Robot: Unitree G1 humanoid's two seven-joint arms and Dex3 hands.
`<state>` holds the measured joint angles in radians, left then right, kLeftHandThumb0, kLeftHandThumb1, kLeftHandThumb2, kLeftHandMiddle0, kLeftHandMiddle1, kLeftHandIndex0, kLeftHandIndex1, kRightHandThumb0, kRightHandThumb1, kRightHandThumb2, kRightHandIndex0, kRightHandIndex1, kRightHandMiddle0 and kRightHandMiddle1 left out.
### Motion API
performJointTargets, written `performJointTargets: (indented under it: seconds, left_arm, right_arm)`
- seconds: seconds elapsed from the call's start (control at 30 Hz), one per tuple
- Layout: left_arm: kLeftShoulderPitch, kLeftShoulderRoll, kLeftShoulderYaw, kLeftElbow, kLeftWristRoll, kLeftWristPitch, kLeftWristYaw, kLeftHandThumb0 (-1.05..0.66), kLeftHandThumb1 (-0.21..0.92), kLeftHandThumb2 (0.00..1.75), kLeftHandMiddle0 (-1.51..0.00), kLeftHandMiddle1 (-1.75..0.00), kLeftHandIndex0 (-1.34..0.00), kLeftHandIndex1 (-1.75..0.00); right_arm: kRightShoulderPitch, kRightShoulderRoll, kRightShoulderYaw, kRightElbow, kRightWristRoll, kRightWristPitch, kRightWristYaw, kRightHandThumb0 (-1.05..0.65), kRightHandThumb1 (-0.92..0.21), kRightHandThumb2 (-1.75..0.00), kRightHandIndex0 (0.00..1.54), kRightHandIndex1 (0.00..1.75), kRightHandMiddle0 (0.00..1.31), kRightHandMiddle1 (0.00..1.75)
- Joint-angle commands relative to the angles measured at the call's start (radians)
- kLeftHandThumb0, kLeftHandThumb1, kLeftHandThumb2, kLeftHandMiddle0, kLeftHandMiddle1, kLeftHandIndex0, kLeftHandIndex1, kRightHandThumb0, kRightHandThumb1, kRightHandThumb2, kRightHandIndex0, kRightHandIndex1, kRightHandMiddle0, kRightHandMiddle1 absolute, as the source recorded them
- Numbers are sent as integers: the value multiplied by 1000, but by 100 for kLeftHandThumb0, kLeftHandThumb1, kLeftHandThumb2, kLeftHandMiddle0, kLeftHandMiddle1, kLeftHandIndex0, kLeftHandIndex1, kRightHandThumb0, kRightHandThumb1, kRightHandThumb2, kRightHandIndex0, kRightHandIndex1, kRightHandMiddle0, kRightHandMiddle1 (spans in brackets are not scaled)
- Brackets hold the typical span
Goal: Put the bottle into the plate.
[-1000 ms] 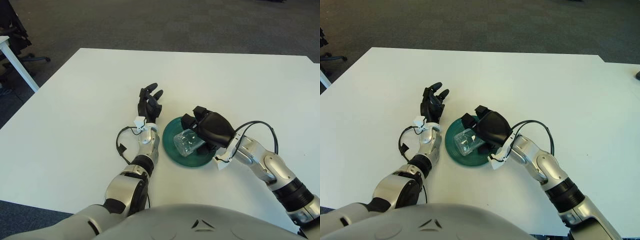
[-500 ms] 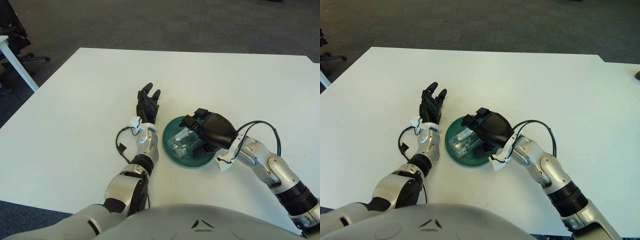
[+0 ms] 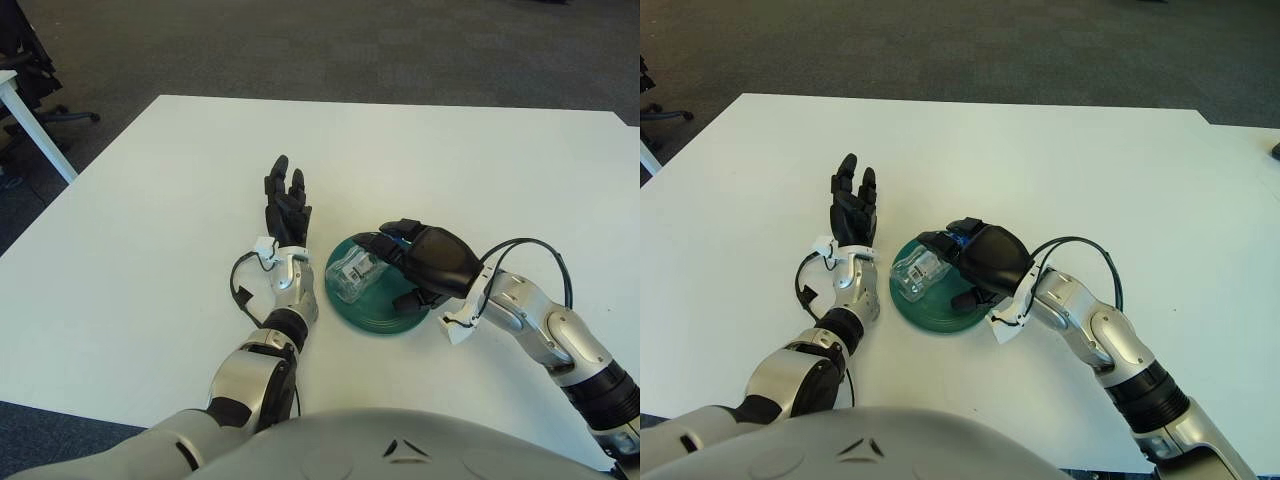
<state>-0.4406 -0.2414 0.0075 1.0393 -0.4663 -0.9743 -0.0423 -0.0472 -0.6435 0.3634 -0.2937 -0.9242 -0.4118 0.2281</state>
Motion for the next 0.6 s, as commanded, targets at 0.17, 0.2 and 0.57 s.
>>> performJointTargets:
  seconds: [0.17, 0.2, 0.57]
  left_arm:
    - [270, -299, -18, 10, 100, -77, 125, -60, 92, 105, -25, 0, 0, -51]
    - [268, -295, -17, 13, 102, -76, 127, -60, 92, 105, -26, -1, 0, -52]
    - [270, -249, 23, 27, 112, -33, 212, -57, 92, 106, -43, -6, -1, -70]
  right_arm:
    - [-22, -1, -48, 1, 38, -37, -44, -105, -92, -105, 0, 0, 0, 7]
    - [-23, 4, -49, 4, 40, -37, -47, -105, -92, -105, 0, 0, 0, 7]
    - [-59, 42, -97, 38, 236, -11, 7, -105, -92, -97, 0, 0, 0, 1]
